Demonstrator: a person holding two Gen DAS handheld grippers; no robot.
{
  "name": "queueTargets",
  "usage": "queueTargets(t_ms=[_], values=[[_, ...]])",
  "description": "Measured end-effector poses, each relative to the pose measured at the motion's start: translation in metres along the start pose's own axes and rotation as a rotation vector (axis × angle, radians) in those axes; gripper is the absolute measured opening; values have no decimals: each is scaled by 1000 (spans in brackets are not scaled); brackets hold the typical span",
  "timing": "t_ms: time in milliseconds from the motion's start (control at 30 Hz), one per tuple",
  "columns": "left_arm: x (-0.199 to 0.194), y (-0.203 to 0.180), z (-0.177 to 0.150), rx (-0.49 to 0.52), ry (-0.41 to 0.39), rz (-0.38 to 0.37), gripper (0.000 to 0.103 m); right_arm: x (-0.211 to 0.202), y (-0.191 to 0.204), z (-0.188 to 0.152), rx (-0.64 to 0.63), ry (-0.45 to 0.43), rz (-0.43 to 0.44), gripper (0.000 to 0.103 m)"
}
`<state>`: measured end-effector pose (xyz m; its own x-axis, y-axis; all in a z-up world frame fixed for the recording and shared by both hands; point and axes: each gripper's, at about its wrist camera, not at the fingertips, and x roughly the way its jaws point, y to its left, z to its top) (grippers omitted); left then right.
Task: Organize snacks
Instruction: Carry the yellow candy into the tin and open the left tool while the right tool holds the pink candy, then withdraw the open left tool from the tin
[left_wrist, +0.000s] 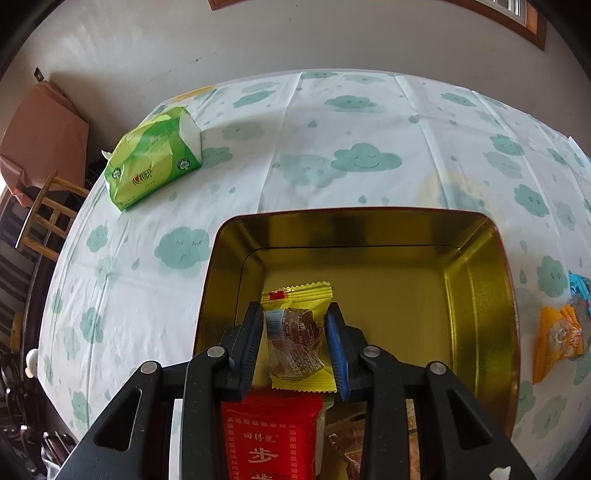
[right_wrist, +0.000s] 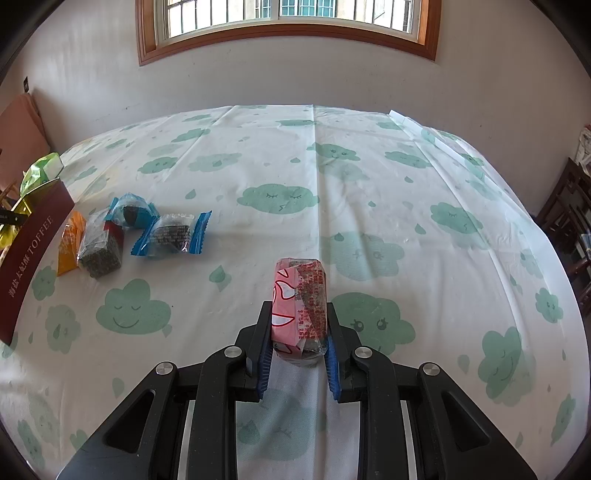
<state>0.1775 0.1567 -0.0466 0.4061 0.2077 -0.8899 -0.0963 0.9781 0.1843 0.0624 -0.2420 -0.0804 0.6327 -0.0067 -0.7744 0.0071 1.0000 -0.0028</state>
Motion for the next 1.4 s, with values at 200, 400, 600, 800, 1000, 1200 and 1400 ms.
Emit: queueTargets(t_ms=[200, 400, 600, 800, 1000, 1200, 1400], values=[[6, 2, -1, -4, 14, 3, 31, 0, 0, 0, -1, 0, -2, 25], [7, 0, -2, 3, 16, 11, 31, 0, 1, 0, -1, 0, -3, 25], [6, -1, -3, 7, 9, 5, 32, 0, 1, 0, -2, 1, -5, 25], [-2, -2, -4, 11, -14, 6, 40, 0, 2, 0, -3, 1, -7, 25], [-21, -7, -6, 45, -81, 18, 48, 0, 2, 0, -4, 1, -9, 25], [-50, -13, -11, 74, -168, 39, 53, 0, 4, 0, -4, 1, -11, 25], [-76, -18, -21, 89, -226, 33, 58, 1, 5, 0, -4, 1, -12, 25]])
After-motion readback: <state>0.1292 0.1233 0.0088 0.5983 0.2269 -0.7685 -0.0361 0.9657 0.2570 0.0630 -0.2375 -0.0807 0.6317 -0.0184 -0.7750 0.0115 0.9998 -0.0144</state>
